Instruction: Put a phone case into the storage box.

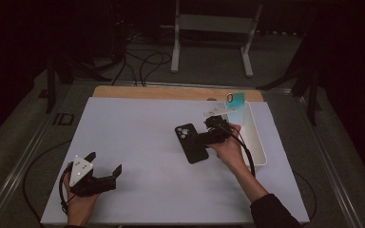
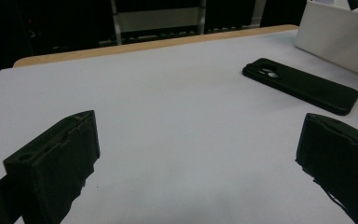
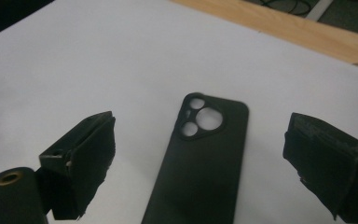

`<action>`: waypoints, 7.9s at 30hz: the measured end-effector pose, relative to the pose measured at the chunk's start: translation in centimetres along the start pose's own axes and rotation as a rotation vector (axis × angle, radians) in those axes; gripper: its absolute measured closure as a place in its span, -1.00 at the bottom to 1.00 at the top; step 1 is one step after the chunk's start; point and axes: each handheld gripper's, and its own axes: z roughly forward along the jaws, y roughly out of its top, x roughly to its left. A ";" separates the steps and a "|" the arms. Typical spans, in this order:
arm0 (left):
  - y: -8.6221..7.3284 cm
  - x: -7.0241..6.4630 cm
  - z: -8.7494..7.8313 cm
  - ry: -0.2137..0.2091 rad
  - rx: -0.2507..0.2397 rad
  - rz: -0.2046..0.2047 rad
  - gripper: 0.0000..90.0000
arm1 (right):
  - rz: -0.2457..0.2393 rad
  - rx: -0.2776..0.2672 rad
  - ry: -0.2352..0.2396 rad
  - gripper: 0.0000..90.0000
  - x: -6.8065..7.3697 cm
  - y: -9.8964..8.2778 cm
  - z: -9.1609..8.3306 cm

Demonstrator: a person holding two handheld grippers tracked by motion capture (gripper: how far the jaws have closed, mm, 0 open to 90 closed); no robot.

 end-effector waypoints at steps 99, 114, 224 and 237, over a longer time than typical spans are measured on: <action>3.7 -1.1 2.0 -0.115 0.036 -0.084 -1.00 | 0.044 0.080 0.025 -0.67 3.0 -2.3 1.1; 7.1 -3.4 4.6 -0.172 0.042 -0.032 -1.00 | -0.003 -0.013 0.071 -0.67 4.7 -1.5 -0.5; 9.2 -8.4 8.2 -0.370 0.035 -0.006 0.90 | -0.102 -0.274 0.262 -0.77 8.4 4.9 -3.8; 8.9 -9.1 8.4 -0.385 0.042 0.019 0.89 | -0.089 -0.274 0.261 -0.74 9.2 5.6 -3.0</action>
